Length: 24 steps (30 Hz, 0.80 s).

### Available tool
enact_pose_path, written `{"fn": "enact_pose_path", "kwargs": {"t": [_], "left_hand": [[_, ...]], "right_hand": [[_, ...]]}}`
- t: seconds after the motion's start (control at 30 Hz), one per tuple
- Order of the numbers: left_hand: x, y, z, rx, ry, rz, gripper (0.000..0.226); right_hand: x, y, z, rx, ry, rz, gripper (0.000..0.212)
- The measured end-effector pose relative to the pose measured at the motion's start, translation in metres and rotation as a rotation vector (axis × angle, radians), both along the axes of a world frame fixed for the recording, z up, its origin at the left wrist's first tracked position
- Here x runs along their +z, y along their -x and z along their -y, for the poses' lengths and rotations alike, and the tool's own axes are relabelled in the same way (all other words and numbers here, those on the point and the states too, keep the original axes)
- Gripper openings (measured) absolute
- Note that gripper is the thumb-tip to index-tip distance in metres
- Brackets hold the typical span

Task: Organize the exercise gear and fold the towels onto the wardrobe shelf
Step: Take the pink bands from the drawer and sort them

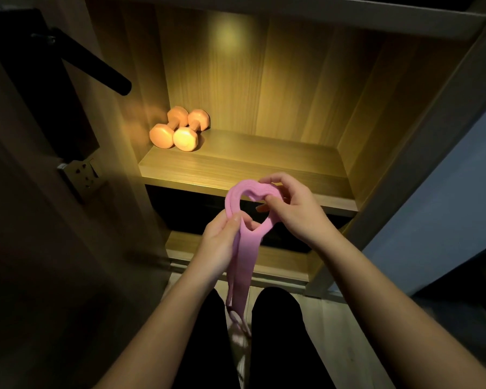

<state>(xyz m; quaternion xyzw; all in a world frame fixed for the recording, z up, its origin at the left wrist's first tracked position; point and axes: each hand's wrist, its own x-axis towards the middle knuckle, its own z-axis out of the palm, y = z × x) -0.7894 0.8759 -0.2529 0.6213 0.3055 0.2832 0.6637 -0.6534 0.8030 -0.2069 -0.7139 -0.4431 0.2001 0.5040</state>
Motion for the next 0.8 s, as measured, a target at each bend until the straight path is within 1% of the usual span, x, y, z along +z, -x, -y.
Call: {"fn": "enact_pose_path", "kwargs": {"t": [0.07,0.13,0.2,0.27,0.33,0.4,0.5,0.6,0.67,0.8], "left_hand": [[0.002,-0.004,0.003,0.034,0.024,0.027,0.027],[0.001,-0.007,0.006,0.029,0.010,0.016,0.022],[-0.005,-0.008,0.006,0.031,-0.093,-0.079,0.014],[-0.009,-0.009,0.001,0.096,-0.214,-0.193,0.013],[-0.008,-0.009,-0.005,0.182,-0.326,-0.238,0.012],[-0.004,-0.010,-0.012,0.204,-0.432,-0.256,0.008],[0.001,-0.012,-0.017,0.148,-0.530,-0.265,0.011],[0.003,-0.012,-0.019,0.101,-0.564,-0.259,0.011],[0.005,-0.011,-0.021,0.053,-0.570,-0.238,0.010],[0.015,-0.007,-0.027,-0.058,-0.575,-0.136,0.015]], "right_hand": [[-0.003,0.004,0.000,-0.040,-0.037,0.073,0.026],[-0.004,0.006,0.000,-0.062,-0.062,0.059,0.026],[-0.003,0.006,0.001,-0.052,-0.086,0.035,0.025],[-0.001,0.006,0.003,-0.018,-0.093,0.066,0.025],[-0.001,0.008,0.004,0.018,-0.087,0.121,0.028],[-0.001,0.009,0.004,0.014,-0.083,0.173,0.034],[-0.001,0.005,0.002,-0.037,-0.056,0.162,0.040],[0.002,-0.003,0.003,-0.068,0.025,0.145,0.034],[0.006,-0.004,0.005,-0.063,0.038,0.142,0.029],[0.013,-0.002,0.010,0.005,0.022,0.209,0.032]]}}
